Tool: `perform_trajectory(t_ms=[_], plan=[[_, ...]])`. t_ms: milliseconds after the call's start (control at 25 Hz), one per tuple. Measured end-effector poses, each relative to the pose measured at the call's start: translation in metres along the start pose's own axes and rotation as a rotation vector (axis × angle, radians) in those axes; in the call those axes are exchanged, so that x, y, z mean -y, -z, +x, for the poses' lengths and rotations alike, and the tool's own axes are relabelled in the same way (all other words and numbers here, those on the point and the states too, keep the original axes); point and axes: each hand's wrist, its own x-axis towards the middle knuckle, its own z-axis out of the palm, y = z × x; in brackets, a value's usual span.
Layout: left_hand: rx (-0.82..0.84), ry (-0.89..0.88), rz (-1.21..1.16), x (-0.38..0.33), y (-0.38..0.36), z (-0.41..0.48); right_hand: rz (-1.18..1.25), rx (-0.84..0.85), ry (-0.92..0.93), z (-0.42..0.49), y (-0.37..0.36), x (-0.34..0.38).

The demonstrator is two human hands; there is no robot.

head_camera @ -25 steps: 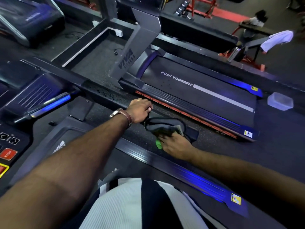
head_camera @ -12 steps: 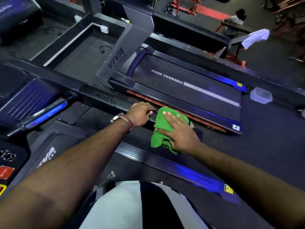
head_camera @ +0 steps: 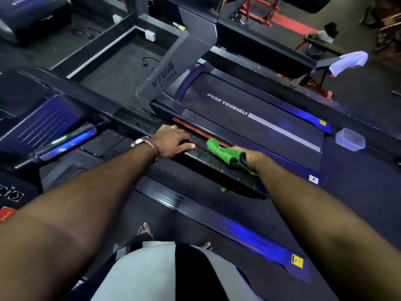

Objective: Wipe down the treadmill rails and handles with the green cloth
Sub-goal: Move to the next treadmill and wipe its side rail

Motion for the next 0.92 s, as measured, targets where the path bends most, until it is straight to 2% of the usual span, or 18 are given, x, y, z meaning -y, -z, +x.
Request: perform_trajectory(t_ms=[120, 240, 360, 480, 560, 680, 800, 880, 920], plan=[[0.047, 0.007, 0.001, 0.003, 0.001, 0.001, 0.061, 0.076, 0.089, 0.006, -0.009, 0.019], [0.048, 0.01, 0.029, 0.003, 0.001, 0.001, 0.131, 0.0, 0.131, -0.005, -0.001, -0.007], [0.022, 0.05, 0.052, -0.001, -0.002, 0.002, -0.147, -0.179, 0.158, -0.007, -0.001, -0.024], [-0.027, 0.093, 0.08, -0.006, -0.004, 0.006, -0.442, -0.351, 0.125, 0.012, -0.03, 0.02], [-0.04, 0.118, 0.074, -0.006, -0.006, 0.007, -0.63, -0.43, 0.28, 0.013, -0.045, 0.024], [-0.063, 0.178, 0.112, -0.006, -0.013, 0.008, -0.776, -0.538, 0.596, -0.016, -0.041, -0.027], [-0.106, 0.228, 0.142, -0.01, -0.015, 0.008, -1.063, -0.746, 0.631, -0.014, -0.057, -0.047], [-0.109, 0.244, 0.161, -0.012, -0.013, 0.008, -1.118, -0.771, 0.608, -0.006, -0.087, -0.029], [-0.112, 0.248, 0.164, -0.013, -0.012, 0.009, -1.157, -0.794, 0.679, -0.003, -0.101, -0.025]])
